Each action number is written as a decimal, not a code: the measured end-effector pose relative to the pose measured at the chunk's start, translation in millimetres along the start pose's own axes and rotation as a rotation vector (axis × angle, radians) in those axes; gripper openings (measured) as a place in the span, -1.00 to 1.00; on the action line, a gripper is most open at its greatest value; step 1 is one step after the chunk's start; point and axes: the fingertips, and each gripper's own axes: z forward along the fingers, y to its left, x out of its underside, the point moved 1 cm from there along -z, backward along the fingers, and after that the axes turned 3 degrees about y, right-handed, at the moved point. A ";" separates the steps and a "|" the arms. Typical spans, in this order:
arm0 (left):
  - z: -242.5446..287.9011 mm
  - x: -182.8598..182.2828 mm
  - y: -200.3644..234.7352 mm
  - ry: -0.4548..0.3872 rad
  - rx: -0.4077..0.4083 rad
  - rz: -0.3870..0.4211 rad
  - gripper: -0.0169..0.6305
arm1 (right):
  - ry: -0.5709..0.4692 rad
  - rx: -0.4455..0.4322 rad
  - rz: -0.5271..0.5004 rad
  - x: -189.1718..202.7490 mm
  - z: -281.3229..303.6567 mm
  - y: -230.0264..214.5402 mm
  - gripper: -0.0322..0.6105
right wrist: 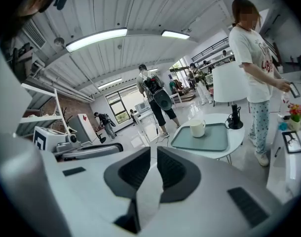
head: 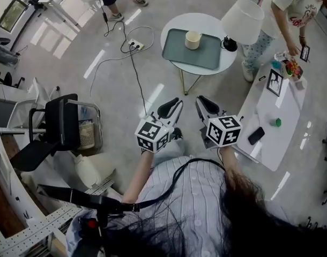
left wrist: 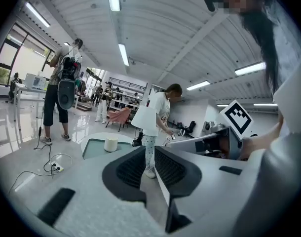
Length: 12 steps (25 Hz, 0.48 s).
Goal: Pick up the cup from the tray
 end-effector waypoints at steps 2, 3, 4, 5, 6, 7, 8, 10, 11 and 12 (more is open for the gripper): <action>3.9 -2.0 12.6 -0.005 0.014 -0.008 -0.79 | 0.004 0.019 0.003 -3.8 9.8 -1.9 -0.72; 5.9 -2.3 18.1 -0.007 0.020 -0.019 -0.79 | 0.008 0.028 0.002 -4.6 13.0 -3.0 -0.72; 7.8 -2.6 23.4 -0.010 0.024 -0.029 -0.80 | 0.013 0.036 0.000 -5.2 15.8 -4.2 -0.72; 9.6 -3.2 28.7 -0.012 0.026 -0.037 -0.79 | 0.017 0.043 -0.002 -6.0 18.7 -5.5 -0.72; 11.3 -4.1 33.9 -0.013 0.026 -0.041 -0.80 | 0.021 0.048 -0.003 -7.3 21.7 -6.8 -0.72; 12.8 -5.1 38.7 -0.014 0.027 -0.046 -0.79 | 0.025 0.055 -0.003 -9.0 24.6 -8.0 -0.72; 14.0 -5.8 42.3 -0.014 0.030 -0.051 -0.80 | 0.029 0.062 -0.002 -10.8 26.8 -8.8 -0.72; 16.0 -5.7 46.1 -0.010 0.043 -0.066 -0.80 | 0.041 0.079 0.000 -13.2 29.2 -9.9 -0.72; 17.6 -4.8 47.3 -0.007 0.049 -0.073 -0.79 | 0.046 0.087 0.001 -13.7 30.4 -11.0 -0.72; 20.1 -3.5 49.0 -0.004 0.053 -0.079 -0.79 | 0.050 0.093 0.003 -13.7 32.0 -12.8 -0.72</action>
